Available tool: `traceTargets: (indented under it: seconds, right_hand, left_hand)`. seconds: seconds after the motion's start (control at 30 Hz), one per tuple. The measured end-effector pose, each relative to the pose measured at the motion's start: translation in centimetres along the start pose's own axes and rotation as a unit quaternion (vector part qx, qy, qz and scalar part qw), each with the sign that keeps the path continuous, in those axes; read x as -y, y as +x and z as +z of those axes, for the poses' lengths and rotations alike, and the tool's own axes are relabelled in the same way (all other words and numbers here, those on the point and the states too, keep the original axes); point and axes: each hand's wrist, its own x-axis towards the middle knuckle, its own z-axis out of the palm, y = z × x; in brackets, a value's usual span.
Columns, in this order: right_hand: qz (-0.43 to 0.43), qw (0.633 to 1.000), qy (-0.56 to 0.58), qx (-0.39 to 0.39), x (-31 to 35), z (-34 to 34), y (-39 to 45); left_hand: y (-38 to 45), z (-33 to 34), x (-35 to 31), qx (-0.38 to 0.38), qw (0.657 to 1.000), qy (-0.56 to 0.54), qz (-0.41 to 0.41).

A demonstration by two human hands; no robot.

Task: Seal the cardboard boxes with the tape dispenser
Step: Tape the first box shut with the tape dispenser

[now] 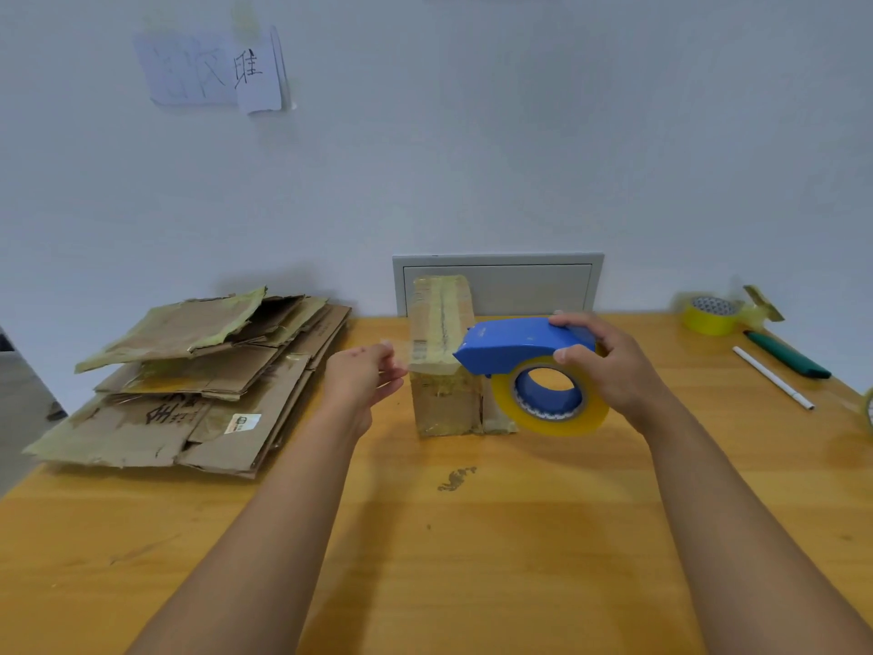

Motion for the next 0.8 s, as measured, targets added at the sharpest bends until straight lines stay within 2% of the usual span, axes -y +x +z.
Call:
traceTargets:
  seconds: [0.27, 0.47, 0.7, 0.8]
  right_hand:
    - [0.012, 0.999, 0.033, -0.005, -1.5, -1.1, 0.1]
    - [0.017, 0.999, 0.031, 0.006, -1.7, -0.9, 0.5]
    - [0.018, 0.999, 0.035, 0.002, -2.0, -0.4, 0.5]
    - [0.017, 0.999, 0.033, -0.004, -2.1, -0.3, 0.7]
  left_hand:
    - [-0.6, 0.7, 1.1, 0.003, 1.0, -0.018, -0.003]
    - [-0.7, 1.1, 1.8, -0.009, 0.999, 0.034, -0.008]
    - [-0.9, -0.2, 1.1, 0.059, 0.992, 0.014, -0.112]
    - [-0.7, -0.6, 0.9, 0.092, 0.985, 0.041, -0.138]
